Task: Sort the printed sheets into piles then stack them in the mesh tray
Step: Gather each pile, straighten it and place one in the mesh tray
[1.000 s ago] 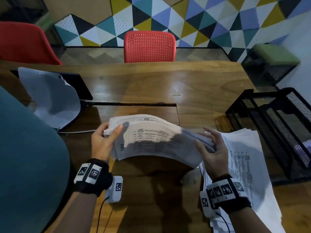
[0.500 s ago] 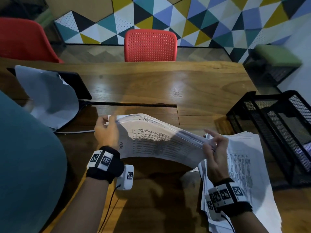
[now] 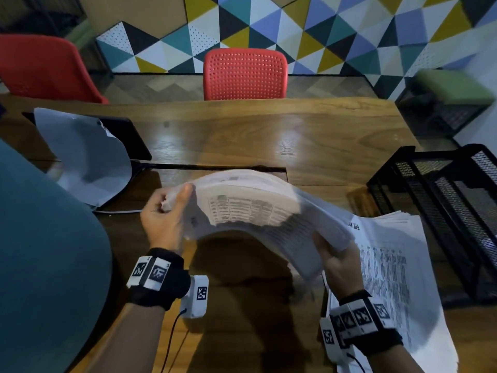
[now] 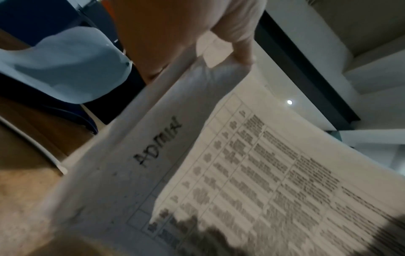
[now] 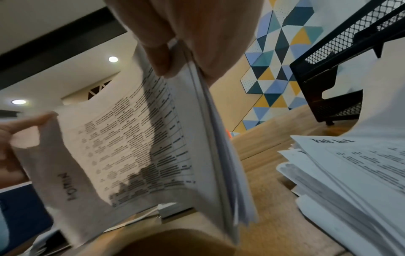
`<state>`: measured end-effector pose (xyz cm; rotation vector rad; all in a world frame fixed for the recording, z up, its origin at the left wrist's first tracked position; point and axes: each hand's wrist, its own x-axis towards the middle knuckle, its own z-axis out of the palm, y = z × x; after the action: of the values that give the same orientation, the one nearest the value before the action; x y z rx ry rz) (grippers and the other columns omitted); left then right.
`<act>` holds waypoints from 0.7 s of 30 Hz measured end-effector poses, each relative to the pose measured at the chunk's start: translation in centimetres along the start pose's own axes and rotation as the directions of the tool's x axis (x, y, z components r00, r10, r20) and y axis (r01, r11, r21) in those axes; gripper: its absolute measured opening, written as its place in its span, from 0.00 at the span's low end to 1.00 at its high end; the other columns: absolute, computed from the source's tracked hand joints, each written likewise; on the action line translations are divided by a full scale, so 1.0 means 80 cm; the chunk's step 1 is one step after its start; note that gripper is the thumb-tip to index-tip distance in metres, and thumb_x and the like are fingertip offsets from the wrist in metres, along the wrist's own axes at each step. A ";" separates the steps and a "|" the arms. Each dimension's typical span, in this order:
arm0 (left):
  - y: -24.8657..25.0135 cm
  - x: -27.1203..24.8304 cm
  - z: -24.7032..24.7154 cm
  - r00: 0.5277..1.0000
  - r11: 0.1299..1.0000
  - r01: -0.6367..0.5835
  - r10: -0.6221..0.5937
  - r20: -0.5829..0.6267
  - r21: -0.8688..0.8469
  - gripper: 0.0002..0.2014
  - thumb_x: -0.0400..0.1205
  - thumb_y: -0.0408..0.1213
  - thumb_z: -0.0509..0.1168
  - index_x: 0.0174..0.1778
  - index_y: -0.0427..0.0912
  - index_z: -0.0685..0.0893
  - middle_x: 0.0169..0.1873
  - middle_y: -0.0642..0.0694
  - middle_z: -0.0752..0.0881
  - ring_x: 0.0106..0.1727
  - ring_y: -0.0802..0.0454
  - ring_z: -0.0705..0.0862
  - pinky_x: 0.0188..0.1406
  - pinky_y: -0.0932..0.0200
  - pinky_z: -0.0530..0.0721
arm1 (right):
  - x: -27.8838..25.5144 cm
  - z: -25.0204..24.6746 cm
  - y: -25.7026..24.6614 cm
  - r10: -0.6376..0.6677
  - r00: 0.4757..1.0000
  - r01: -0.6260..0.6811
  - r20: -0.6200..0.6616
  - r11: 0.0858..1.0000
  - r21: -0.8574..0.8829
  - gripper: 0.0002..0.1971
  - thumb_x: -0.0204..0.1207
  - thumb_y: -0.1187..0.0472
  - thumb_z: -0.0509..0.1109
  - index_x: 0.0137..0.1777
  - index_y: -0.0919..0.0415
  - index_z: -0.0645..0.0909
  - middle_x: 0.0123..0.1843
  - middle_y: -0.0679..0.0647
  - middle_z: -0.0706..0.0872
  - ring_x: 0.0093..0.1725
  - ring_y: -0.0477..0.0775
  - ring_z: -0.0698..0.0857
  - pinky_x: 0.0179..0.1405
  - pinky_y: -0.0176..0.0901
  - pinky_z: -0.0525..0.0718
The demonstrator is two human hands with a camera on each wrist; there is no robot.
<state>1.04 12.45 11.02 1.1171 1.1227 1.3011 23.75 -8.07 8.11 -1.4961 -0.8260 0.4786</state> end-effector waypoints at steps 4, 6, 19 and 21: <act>-0.005 0.002 -0.005 0.999 1.000 -0.007 0.006 -0.038 -0.021 0.20 0.71 0.48 0.79 0.53 0.47 0.82 0.48 0.51 0.88 0.55 0.47 0.88 0.65 0.43 0.84 | -0.013 -0.007 0.014 0.087 0.992 -0.089 0.095 0.996 0.014 0.22 0.67 0.76 0.77 0.62 0.68 0.80 0.53 0.52 0.89 0.55 0.46 0.88 0.49 0.39 0.88; -0.013 0.005 0.000 0.997 1.000 0.025 -0.024 -0.070 0.017 0.23 0.71 0.47 0.79 0.58 0.44 0.80 0.52 0.48 0.88 0.58 0.48 0.87 0.69 0.42 0.82 | -0.013 -0.007 0.023 0.189 0.979 -0.191 0.073 0.981 0.021 0.19 0.66 0.74 0.78 0.57 0.61 0.83 0.50 0.53 0.91 0.53 0.50 0.89 0.48 0.42 0.89; -0.031 0.034 0.016 0.990 0.961 -0.098 0.067 0.126 0.257 0.31 0.69 0.44 0.83 0.66 0.47 0.78 0.60 0.54 0.83 0.58 0.65 0.83 0.60 0.58 0.85 | -0.011 -0.010 0.033 0.316 0.947 -0.320 0.057 0.942 0.102 0.18 0.65 0.71 0.81 0.54 0.61 0.85 0.48 0.50 0.92 0.48 0.48 0.90 0.44 0.40 0.89; -0.033 0.041 0.023 0.988 0.952 -0.112 0.077 0.130 0.284 0.32 0.69 0.44 0.82 0.67 0.47 0.77 0.62 0.54 0.83 0.61 0.63 0.83 0.63 0.57 0.84 | -0.006 -0.004 0.035 0.345 0.938 -0.347 0.035 0.930 0.119 0.14 0.71 0.76 0.75 0.54 0.62 0.83 0.45 0.48 0.93 0.50 0.49 0.90 0.46 0.37 0.88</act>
<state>3.09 15.85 8.68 1.4621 1.2100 1.1491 24.26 -8.50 5.29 -1.5292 -0.5305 0.7895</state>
